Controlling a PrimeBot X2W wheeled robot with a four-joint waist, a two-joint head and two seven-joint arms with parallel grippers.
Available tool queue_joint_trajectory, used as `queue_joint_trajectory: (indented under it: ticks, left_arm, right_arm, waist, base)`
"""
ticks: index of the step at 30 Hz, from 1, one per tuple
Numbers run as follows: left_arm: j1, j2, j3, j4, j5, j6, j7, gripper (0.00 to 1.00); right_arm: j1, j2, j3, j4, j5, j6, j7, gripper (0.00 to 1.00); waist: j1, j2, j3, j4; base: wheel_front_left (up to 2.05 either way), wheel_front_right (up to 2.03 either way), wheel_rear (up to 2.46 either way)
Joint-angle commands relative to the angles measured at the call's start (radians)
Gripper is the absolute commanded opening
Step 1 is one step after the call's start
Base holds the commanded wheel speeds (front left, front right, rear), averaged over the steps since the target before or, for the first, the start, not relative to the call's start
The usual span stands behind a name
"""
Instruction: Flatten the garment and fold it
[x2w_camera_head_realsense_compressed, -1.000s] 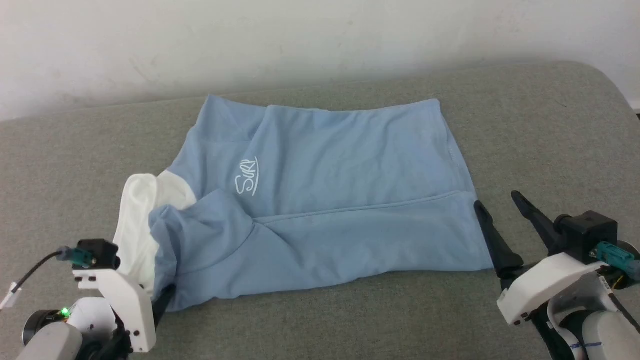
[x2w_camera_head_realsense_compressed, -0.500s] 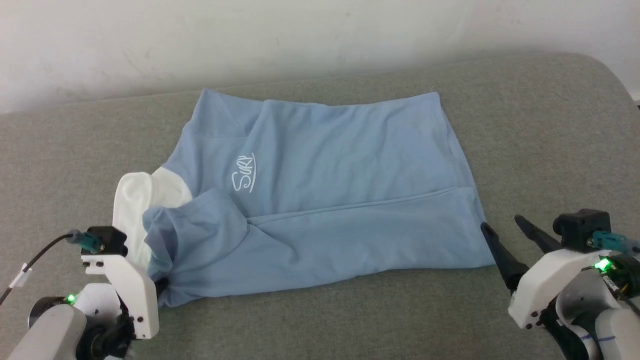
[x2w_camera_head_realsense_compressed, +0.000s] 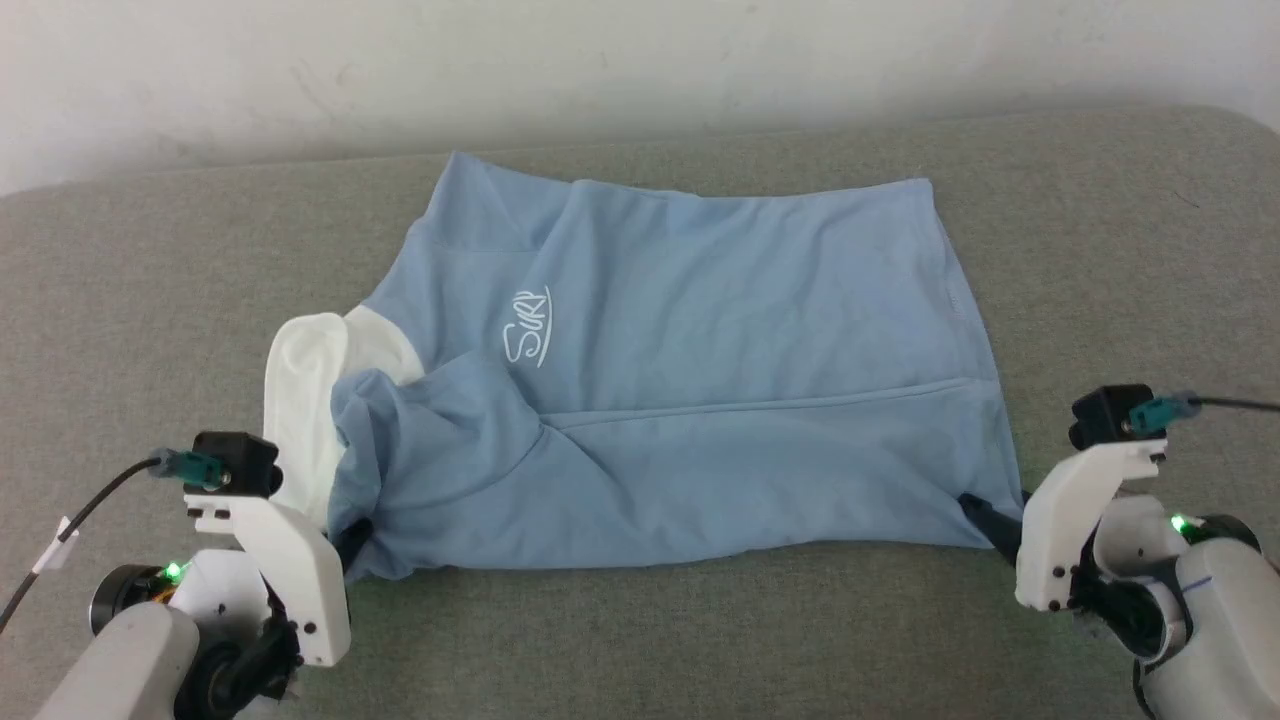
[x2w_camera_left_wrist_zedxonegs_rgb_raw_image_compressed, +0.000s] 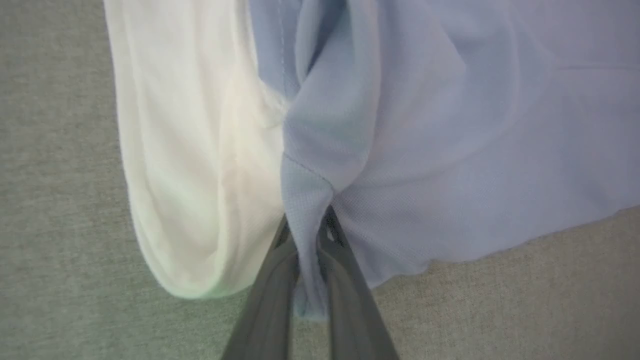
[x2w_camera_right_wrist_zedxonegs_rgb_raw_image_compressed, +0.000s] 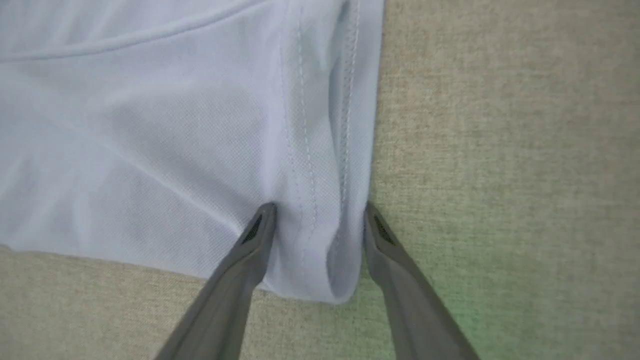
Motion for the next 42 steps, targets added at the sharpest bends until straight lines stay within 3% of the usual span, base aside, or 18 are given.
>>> queue_joint_trajectory:
  ticks: [1, 2, 5, 10, 17, 25, 26, 27, 28, 29, 30, 42]
  left_arm:
    - [0.017, 0.001, -0.002, -0.011, 0.003, -0.002, 0.0, 0.0]
    - [0.02, 0.002, -0.003, -0.017, 0.002, -0.002, 0.0, 0.0]
    - [0.03, 0.007, -0.004, -0.032, -0.002, -0.003, 0.003, 0.0]
    - [0.056, 0.029, 0.012, -0.08, 0.004, 0.011, -0.014, 0.0]
    - [0.184, 0.082, 0.038, -0.219, 0.016, 0.085, -0.013, 0.0]
    - [0.406, 0.1, 0.053, -0.319, -0.013, 0.177, -0.004, 0.0]
    - [0.426, 0.092, 0.051, -0.318, -0.021, 0.18, -0.007, 0.0]
    - [0.441, 0.08, 0.047, -0.315, -0.033, 0.177, -0.011, 0.0]
    - [0.448, 0.068, 0.046, -0.309, -0.039, 0.173, -0.024, 0.0]
    - [0.45, 0.057, 0.047, -0.297, -0.037, 0.173, -0.041, 0.51]
    - [0.451, 0.05, 0.041, -0.284, -0.034, 0.168, -0.052, 1.0]
    - [0.3, -0.016, 0.122, -0.273, 0.003, 0.118, -0.293, 1.0]
  right_arm:
    - [0.011, 0.02, 0.025, 0.048, 0.016, -0.001, 0.048, 0.18]
    - [0.008, 0.022, 0.03, 0.062, 0.027, -0.001, 0.074, 0.0]
    - [0.0, 0.013, 0.038, 0.063, 0.046, -0.001, 0.102, 0.0]
    - [0.006, -0.034, 0.024, -0.013, 0.03, -0.001, 0.052, 0.0]
    - [0.136, -0.079, -0.035, -0.211, -0.009, -0.001, 0.039, 0.0]
    - [0.38, -0.014, -0.136, -0.335, -0.04, -0.001, 0.078, 0.0]
    - [0.405, -0.001, -0.143, -0.336, -0.043, -0.001, 0.081, 0.04]
    - [0.426, 0.012, -0.15, -0.337, -0.043, -0.001, 0.079, 0.16]
    - [0.441, 0.024, -0.157, -0.337, -0.043, -0.001, 0.073, 0.46]
    - [0.453, 0.035, -0.161, -0.334, -0.045, -0.001, 0.065, 1.0]
    - [0.462, 0.042, -0.16, -0.333, -0.048, -0.001, 0.052, 1.0]
    - [0.417, 0.087, -0.177, -0.544, -0.156, -0.001, -0.342, 1.0]
  waist:
    - [-0.0001, 0.0, 0.001, 0.009]
    - [-0.0001, 0.0, -0.001, 0.011]
    - [-0.0001, 0.0, -0.008, 0.013]
    - [-0.0001, 0.0, -0.043, 0.01]
    - [-0.0001, 0.0, -0.112, 0.008]
    - [-0.0001, 0.0, -0.139, 0.01]
    - [-0.0001, 0.0, -0.14, 0.011]
    - [-0.0001, 0.0, -0.141, 0.012]
    - [-0.0001, 0.0, -0.142, 0.013]
    - [-0.0001, 0.0, -0.143, 0.014]
    - [-0.0001, 0.0, -0.144, 0.014]
    - [-0.0001, 0.0, -0.143, -0.005]
  base:
    - [0.0, 0.0, 0.0]
    - [0.0, 0.0, 0.0]
    - [0.0, 0.0, 0.0]
    - [0.0, 0.0, 0.0]
    - [0.0, 0.0, 0.0]
    - [0.0, 0.0, 0.0]
    - [0.0, 0.0, 0.0]
    - [0.0, 0.0, 0.0]
    - [0.0, 0.0, 0.0]
    - [0.0, 0.0, 0.0]
    - [0.0, 0.0, 0.0]
    - [0.0, 0.0, 0.0]
